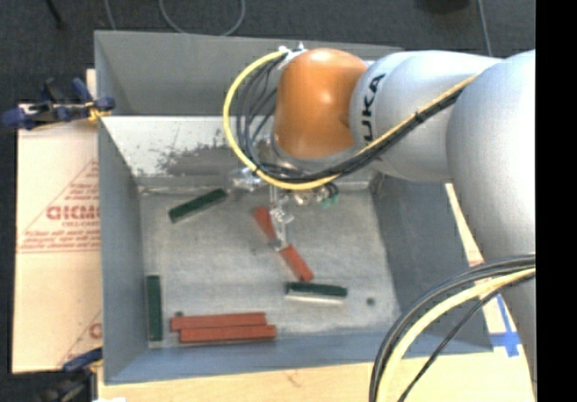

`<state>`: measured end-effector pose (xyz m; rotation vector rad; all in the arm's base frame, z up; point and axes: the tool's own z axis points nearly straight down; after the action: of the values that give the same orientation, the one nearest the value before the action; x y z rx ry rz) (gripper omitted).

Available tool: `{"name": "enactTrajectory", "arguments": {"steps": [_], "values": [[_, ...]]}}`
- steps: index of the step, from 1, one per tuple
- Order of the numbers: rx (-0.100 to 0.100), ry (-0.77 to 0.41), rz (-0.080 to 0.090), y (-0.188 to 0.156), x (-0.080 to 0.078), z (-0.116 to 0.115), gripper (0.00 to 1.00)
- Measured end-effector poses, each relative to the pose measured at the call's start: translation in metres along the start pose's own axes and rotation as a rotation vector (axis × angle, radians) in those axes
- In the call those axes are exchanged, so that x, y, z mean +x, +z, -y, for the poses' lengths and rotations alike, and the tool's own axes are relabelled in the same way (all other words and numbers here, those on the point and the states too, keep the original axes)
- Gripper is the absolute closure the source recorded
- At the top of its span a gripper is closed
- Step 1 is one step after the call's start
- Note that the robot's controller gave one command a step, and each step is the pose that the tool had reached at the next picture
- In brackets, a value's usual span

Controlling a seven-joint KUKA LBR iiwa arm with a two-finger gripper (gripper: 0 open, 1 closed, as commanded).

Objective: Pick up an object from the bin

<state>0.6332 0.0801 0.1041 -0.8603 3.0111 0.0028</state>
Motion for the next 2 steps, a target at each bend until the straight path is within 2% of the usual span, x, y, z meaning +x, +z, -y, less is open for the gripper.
{"name": "enactTrajectory", "arguments": {"steps": [1, 2], "values": [[0.001, 0.297, -0.006, 0.0320, 0.0325, 0.0463, 0.00], [0.004, 0.295, -0.002, 0.0295, 0.0313, 0.0474, 1.00]]}}
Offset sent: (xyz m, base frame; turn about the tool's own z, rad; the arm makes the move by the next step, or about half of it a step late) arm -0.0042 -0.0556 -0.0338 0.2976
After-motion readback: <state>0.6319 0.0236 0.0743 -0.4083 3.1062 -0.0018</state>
